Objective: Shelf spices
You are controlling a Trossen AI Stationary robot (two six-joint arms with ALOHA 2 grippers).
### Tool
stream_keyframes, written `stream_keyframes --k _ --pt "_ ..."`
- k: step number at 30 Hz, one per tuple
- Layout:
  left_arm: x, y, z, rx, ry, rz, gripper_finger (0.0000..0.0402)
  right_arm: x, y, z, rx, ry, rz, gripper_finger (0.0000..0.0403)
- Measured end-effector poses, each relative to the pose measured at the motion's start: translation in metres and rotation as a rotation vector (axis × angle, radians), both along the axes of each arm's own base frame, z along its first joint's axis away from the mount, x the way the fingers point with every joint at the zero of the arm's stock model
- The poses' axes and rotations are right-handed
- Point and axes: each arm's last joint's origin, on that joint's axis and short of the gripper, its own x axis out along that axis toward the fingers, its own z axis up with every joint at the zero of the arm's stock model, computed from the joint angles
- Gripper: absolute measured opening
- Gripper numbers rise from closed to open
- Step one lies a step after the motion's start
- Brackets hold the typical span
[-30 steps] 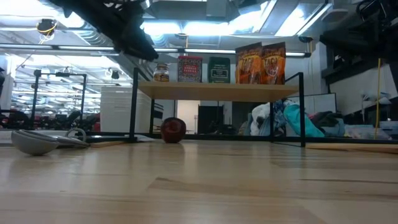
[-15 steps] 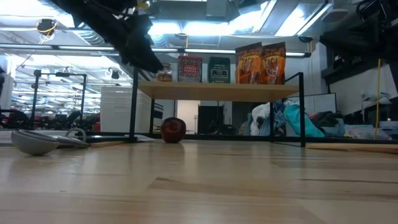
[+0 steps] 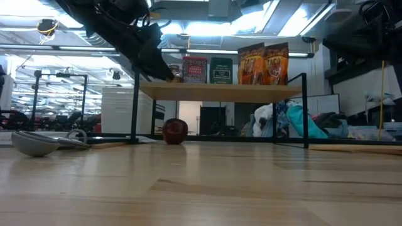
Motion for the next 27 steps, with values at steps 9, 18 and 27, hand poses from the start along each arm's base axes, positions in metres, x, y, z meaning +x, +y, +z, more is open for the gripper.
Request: stream_keyframes --k 9,18,27 --pt "0.003 0.001 0.007 0.027 -0.072 0.004 0.0198 0.000 0.000 0.000 -0.005 0.000 0.000 0.0050" --pt "0.005 0.002 0.012 0.050 -0.125 0.004 0.0198 0.000 0.000 0.000 -0.010 0.000 0.000 0.0050" --pt "0.005 0.003 0.012 0.032 -0.146 0.018 0.0198 0.000 0.000 0.000 -0.010 0.000 0.000 0.0050"
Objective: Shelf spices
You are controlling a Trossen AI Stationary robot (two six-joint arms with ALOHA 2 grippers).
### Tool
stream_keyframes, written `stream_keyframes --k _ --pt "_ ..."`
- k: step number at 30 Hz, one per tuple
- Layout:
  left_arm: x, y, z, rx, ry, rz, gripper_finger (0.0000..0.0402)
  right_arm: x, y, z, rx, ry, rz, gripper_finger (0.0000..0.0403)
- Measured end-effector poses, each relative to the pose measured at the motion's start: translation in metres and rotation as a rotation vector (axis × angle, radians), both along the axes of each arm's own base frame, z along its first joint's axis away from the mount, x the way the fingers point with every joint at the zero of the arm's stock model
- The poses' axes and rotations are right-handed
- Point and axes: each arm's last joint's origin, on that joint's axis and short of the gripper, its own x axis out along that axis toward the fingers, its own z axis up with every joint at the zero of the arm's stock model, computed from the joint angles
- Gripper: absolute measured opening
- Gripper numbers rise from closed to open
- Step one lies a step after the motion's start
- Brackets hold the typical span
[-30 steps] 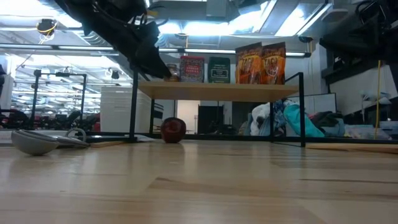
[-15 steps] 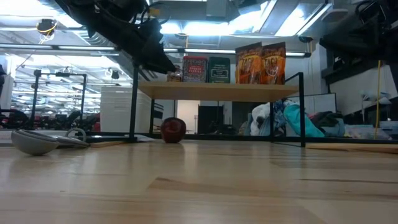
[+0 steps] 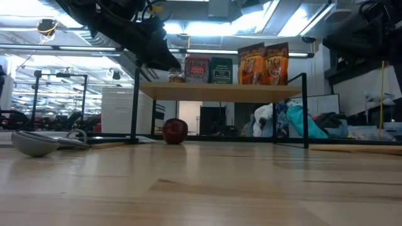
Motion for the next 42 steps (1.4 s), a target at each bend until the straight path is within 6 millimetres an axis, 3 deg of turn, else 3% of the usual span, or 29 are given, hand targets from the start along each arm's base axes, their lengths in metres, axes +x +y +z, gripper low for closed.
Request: stream_keyframes --k 42 --pt "0.0036 0.0004 -0.0082 -0.052 0.022 -0.024 0.0198 0.0000 0.0000 0.0000 0.000 0.000 0.001 0.0050"
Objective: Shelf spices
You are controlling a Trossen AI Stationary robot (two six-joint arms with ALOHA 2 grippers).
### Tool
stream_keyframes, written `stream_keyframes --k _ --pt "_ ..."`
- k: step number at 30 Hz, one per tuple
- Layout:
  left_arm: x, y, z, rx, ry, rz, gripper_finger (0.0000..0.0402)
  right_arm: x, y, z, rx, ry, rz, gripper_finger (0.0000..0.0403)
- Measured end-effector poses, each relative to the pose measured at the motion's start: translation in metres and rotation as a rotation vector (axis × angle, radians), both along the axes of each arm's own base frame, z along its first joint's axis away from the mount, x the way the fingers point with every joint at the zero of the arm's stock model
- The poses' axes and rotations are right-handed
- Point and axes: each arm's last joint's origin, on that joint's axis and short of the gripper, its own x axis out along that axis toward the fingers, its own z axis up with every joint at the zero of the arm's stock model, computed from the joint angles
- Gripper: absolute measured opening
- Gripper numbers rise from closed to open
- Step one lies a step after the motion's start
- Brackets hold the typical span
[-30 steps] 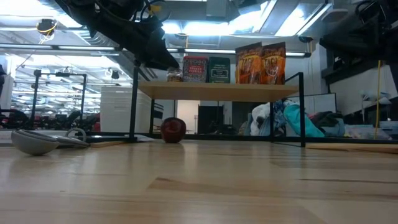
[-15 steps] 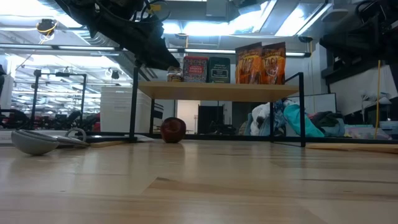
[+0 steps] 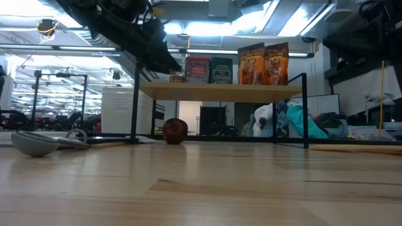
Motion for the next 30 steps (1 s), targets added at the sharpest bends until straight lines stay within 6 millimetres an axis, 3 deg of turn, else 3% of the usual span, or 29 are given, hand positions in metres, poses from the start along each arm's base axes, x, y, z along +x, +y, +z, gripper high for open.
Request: stream_keyframes --k 8,14,25,30 --pt "0.016 0.007 -0.017 0.029 0.024 -0.016 0.0198 0.000 0.000 0.000 0.000 0.000 0.006 0.0050" --pt "0.017 0.007 -0.014 0.060 0.003 -0.026 0.0194 0.000 0.000 0.000 0.000 0.000 0.006 0.0050" --pt "0.013 0.005 -0.010 0.057 -0.004 -0.020 0.0122 0.000 0.000 0.000 0.008 0.000 0.007 0.0050" --pt "0.013 0.005 -0.010 0.058 -0.007 -0.021 0.0072 0.000 0.000 0.000 0.009 0.000 0.007 0.0050"
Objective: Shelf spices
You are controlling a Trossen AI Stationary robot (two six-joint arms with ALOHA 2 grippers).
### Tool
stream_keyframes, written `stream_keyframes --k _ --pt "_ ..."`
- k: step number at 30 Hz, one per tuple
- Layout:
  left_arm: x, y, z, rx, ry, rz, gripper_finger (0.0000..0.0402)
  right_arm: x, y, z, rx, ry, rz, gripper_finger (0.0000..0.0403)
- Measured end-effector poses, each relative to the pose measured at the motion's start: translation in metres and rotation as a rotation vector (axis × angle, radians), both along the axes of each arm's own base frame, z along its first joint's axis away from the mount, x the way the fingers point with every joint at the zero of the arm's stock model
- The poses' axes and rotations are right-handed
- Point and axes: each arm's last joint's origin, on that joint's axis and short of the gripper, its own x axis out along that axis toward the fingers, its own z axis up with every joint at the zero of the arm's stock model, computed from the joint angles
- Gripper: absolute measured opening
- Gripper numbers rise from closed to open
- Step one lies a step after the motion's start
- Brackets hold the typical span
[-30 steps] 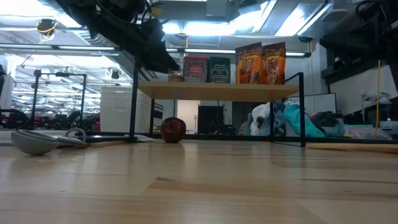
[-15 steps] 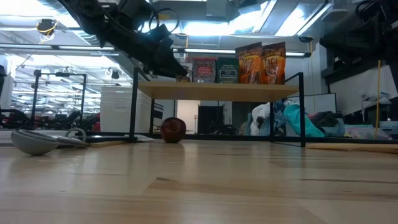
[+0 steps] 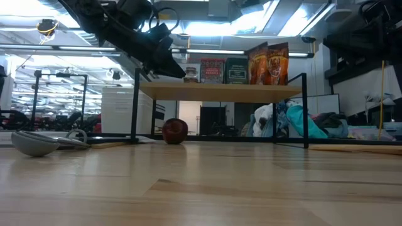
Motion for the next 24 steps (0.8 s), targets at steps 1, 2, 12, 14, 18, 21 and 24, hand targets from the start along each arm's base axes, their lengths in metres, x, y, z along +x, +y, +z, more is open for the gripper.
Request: stream_keyframes --k 1,2,12,14,18,21,24 --pt "0.0000 0.0000 0.0000 0.001 0.001 0.000 0.0063 0.0000 0.0000 0.0000 0.000 0.000 0.000 0.0050" --pt "0.0000 0.0000 0.0000 0.001 0.000 0.000 0.0055 0.0000 0.0000 0.0000 0.001 0.000 0.000 0.0050" --pt "0.0001 0.0000 0.0009 0.021 0.003 -0.008 0.0029 0.0000 0.0000 0.0000 0.002 0.000 0.000 0.0050" --pt "0.0001 0.0000 0.0009 0.021 0.003 -0.008 0.0029 0.0000 0.0000 0.0000 0.002 0.001 0.000 0.0050" --pt "0.0000 0.0000 0.0010 0.030 0.008 -0.011 0.0029 0.0000 0.0000 0.0000 0.002 0.000 0.000 0.0050" --pt "0.0000 0.0000 0.0008 0.008 -0.001 -0.002 0.0029 0.0000 0.0000 0.0000 0.002 0.001 0.000 0.0050" --pt "-0.0002 -0.0001 0.0005 -0.027 -0.016 0.013 0.0029 0.0000 0.0000 0.0000 0.002 0.000 0.000 0.0050"
